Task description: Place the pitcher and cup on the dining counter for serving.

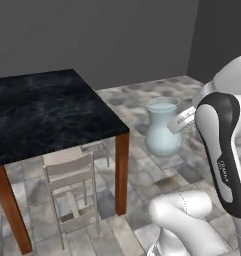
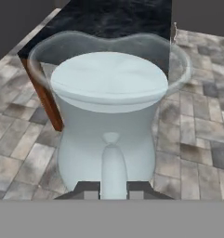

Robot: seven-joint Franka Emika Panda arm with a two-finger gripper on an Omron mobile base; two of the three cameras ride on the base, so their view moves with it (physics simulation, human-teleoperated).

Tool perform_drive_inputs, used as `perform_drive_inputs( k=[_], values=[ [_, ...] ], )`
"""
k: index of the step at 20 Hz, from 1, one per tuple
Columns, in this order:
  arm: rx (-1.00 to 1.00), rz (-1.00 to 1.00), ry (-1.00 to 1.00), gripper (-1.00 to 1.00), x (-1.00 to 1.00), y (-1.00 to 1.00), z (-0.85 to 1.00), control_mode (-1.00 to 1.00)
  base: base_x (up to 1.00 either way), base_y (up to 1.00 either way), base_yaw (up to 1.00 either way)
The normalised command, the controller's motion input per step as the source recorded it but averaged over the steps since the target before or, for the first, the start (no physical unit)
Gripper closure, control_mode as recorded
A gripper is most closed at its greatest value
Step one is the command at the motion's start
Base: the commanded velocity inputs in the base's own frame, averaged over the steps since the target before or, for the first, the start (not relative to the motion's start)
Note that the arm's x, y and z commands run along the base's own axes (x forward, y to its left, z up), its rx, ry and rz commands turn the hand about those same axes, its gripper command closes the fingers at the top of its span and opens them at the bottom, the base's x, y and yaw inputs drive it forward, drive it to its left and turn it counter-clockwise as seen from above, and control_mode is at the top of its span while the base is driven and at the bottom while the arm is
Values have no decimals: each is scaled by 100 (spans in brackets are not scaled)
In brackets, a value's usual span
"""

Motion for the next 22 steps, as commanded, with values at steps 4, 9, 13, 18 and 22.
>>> perform_drive_inputs(
  k=[4, 9, 13, 18, 22],
  values=[
    [0, 0, 0, 100, 0, 0, 0, 100, 100, 0, 1],
    [0, 0, 0, 100, 0, 0, 0, 100, 100, 0, 2],
    [0, 0, 0, 100, 0, 0, 0, 100, 100, 1, 4],
    [0, 11, -7, 100, 58, 11, 0, -100, 40, 4, 3],
    [0, 29, -7, 100, 91, 37, -8, -100, 0, 0, 0]
  ],
)
